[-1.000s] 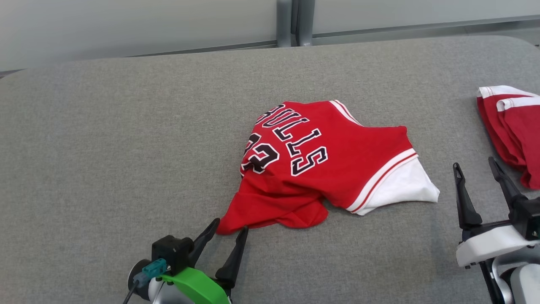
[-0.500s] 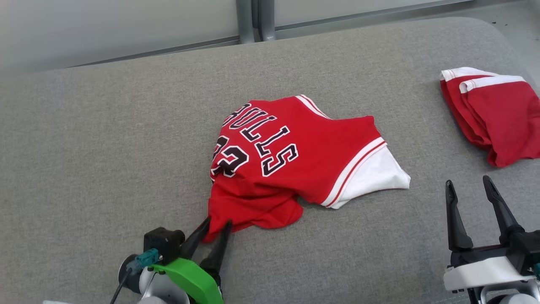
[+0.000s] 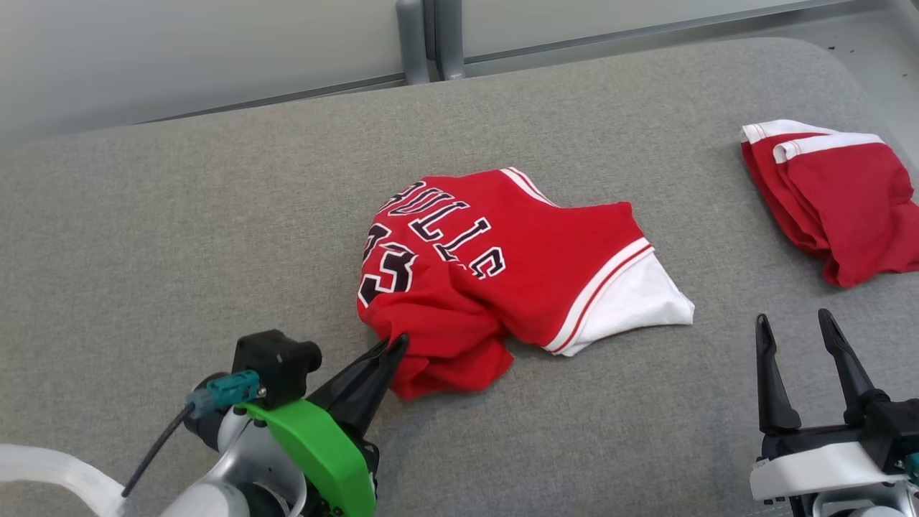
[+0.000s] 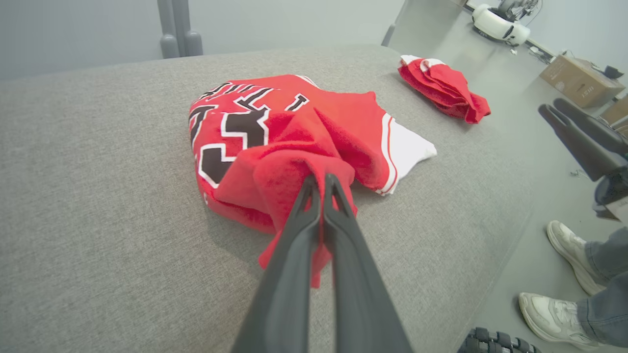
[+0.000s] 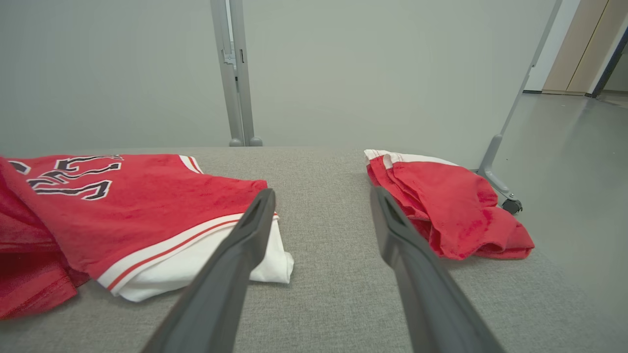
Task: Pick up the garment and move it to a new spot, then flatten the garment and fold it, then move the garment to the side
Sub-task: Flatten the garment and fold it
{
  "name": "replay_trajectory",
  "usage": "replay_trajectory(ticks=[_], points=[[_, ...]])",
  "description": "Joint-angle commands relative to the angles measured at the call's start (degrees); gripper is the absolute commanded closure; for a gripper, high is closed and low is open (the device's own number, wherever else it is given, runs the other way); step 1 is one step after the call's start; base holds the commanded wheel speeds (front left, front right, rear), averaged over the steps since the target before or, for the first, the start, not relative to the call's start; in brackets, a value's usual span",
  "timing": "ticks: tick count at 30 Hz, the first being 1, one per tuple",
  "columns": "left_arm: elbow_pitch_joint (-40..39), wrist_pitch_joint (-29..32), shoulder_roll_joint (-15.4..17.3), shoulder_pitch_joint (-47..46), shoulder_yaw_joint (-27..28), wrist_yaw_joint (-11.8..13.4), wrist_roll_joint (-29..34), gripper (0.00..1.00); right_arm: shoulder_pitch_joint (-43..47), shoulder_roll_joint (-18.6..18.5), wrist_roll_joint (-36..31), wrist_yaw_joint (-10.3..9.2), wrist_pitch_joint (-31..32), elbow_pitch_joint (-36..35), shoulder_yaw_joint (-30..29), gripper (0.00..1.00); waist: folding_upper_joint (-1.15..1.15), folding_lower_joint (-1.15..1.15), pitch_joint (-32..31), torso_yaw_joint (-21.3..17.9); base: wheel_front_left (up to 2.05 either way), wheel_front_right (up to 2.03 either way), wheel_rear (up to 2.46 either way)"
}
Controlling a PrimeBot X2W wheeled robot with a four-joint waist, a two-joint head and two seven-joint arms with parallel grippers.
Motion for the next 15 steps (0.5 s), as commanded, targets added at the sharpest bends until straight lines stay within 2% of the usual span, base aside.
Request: replay_trajectory(ticks=[1, 4, 8, 11, 15], points=[[-6.6, 4.5, 2.6, -1.3, -0.1, 0.9, -0.6, 1.0, 0.7, 0.1, 0.4, 0.0, -0.4, 0.4, -0.2, 0.0, 0.69, 0.0, -0.2, 0.7, 0.0, 0.0, 0.0], [-18.1, 13.4, 6.1, -2.9, 0.2, 1.9, -3.6, 1.0, 0.7, 0.1, 1.0, 0.0, -0.4, 1.1, -0.1, 0.0, 0.69, 0.0, -0.3, 1.5, 0.0, 0.0, 0.0], [-27.8, 24.1, 8.0, -7.1, 3.9, 5.1, -13.7, 1.0, -0.8, 0.2, 2.5, 0.0, -0.4, 2.1, 0.8, 0.0, 0.69, 0.0, 0.1, 1.8, 0.0, 0.0, 0.0], [-28.7, 31.4, 7.6, -11.3, 7.1, 9.0, -22.0, 1.0, -2.5, 0.2, 3.4, 0.0, -0.4, 2.6, 1.7, 0.0, 0.69, 0.0, 1.3, 1.4, 0.0, 0.0, 0.0], [-20.5, 39.1, 11.1, -16.6, 11.0, 12.5, -27.4, 1.0, -4.6, 0.2, 4.9, 0.0, -0.4, 3.8, 3.4, 0.0, 0.69, 0.0, 3.2, 0.0, 0.0, 0.0, 0.0]])
